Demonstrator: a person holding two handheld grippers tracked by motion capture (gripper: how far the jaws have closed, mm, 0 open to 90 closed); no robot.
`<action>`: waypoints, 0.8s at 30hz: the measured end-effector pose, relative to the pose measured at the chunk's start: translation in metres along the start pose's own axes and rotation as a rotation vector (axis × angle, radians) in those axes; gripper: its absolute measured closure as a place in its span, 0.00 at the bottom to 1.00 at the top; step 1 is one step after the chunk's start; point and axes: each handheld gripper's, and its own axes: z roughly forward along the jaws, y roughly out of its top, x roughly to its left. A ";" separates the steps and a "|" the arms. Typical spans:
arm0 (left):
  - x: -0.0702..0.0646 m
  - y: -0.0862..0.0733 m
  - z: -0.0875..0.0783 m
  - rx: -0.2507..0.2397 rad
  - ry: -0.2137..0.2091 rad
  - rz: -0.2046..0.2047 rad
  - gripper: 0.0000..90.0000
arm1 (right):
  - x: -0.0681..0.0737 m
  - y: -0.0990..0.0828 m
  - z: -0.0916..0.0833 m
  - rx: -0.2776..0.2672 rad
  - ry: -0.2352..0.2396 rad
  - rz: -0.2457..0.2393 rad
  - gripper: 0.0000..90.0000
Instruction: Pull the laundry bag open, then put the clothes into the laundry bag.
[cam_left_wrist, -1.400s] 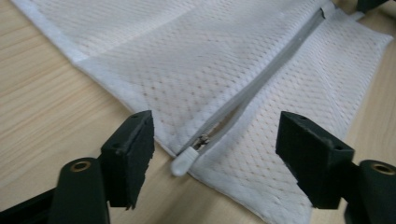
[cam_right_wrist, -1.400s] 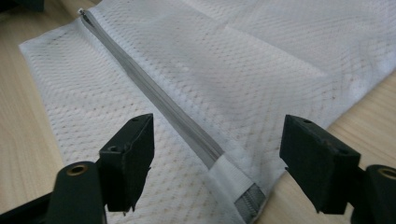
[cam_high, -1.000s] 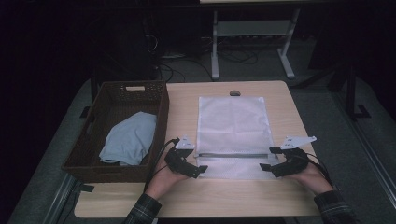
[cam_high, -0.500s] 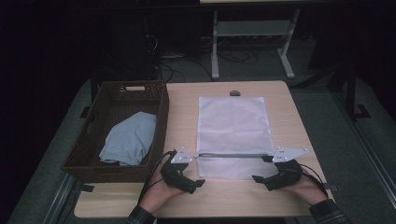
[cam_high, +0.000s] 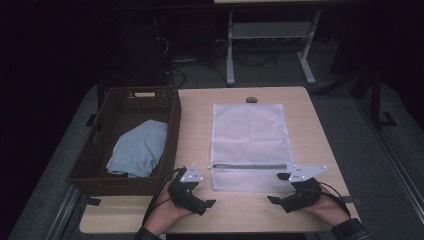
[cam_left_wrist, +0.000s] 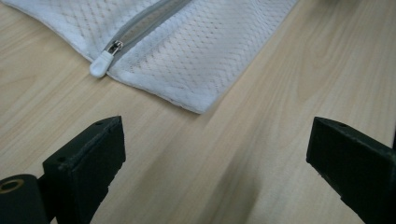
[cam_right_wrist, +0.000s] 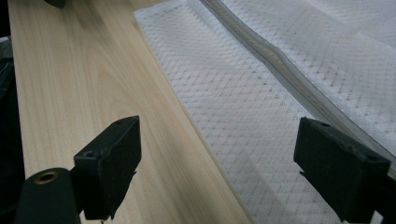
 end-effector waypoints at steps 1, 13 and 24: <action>-0.001 0.002 -0.002 0.000 -0.002 -0.001 0.05 | 0.000 0.000 0.000 0.000 0.001 0.000 0.16; 0.004 0.031 -0.030 0.024 -0.057 -0.004 0.07 | 0.000 0.001 0.001 0.000 0.008 -0.008 0.16; 0.015 0.051 -0.050 0.050 -0.035 0.032 0.07 | 0.000 0.000 0.002 -0.002 0.013 -0.008 0.16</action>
